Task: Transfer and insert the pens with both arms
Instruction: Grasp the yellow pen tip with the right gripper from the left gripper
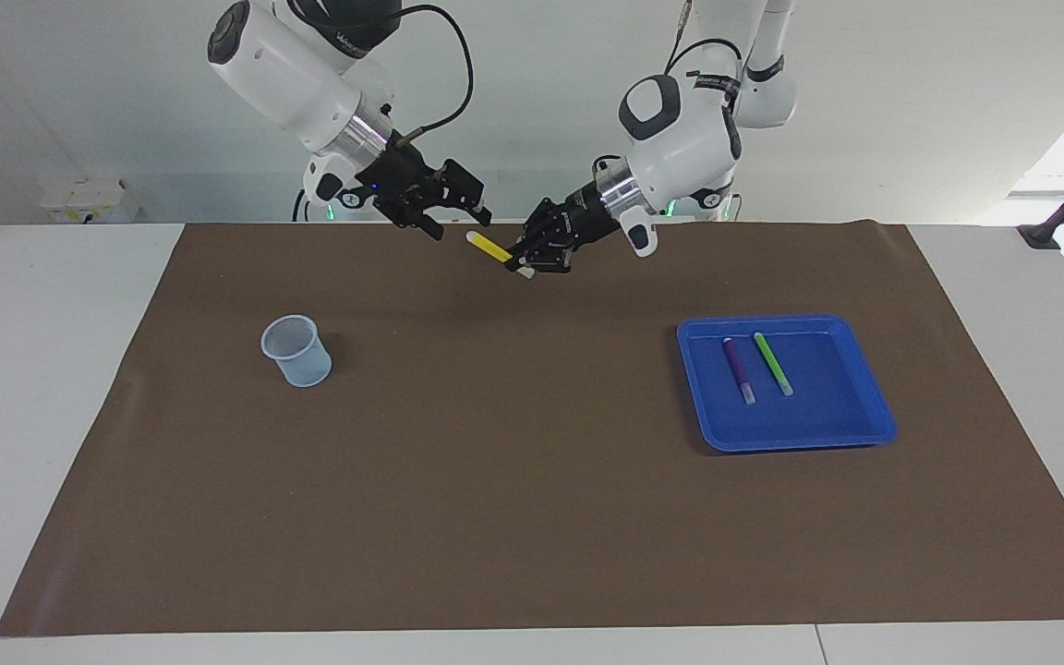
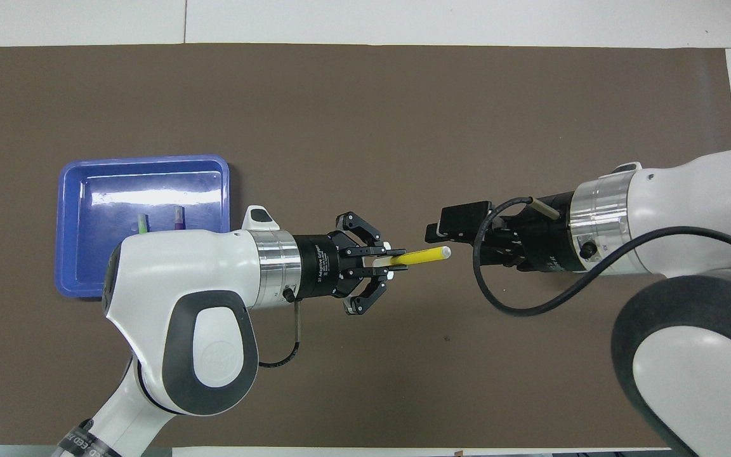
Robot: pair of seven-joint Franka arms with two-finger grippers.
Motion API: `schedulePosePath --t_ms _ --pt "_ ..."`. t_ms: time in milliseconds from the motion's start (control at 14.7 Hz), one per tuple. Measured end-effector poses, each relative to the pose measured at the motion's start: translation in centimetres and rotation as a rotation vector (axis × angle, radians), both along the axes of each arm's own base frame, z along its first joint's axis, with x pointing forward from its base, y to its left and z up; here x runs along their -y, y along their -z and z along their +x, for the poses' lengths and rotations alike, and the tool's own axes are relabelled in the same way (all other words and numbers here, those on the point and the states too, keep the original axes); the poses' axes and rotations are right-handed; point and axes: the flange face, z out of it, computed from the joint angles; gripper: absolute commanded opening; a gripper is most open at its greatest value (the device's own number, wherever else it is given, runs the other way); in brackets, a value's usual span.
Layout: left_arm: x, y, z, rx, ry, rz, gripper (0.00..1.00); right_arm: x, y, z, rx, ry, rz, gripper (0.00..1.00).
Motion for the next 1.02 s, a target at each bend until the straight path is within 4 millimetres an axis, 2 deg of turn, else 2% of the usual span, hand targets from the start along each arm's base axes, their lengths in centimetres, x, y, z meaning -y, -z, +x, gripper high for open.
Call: schedulePosePath --t_ms 407,611,815,883,1018 --pt "-0.06 -0.01 0.07 -0.004 -0.012 -0.008 0.0 0.06 1.11 -0.32 0.025 -0.035 -0.004 0.59" --pt "-0.11 -0.03 0.13 -0.006 -0.02 -0.014 0.0 0.12 1.19 -0.55 0.025 -0.036 -0.005 0.58" --pt "-0.13 -0.04 0.16 -0.007 -0.023 -0.016 0.0 0.05 1.16 -0.67 0.027 -0.037 -0.005 0.52" --pt "-0.15 -0.05 0.17 -0.006 -0.024 -0.016 0.0 -0.03 1.16 -0.7 0.027 -0.038 -0.005 0.47" --pt "-0.16 -0.05 0.19 -0.007 -0.026 -0.017 0.0 -0.21 1.2 -0.78 0.027 -0.042 -0.005 0.28"
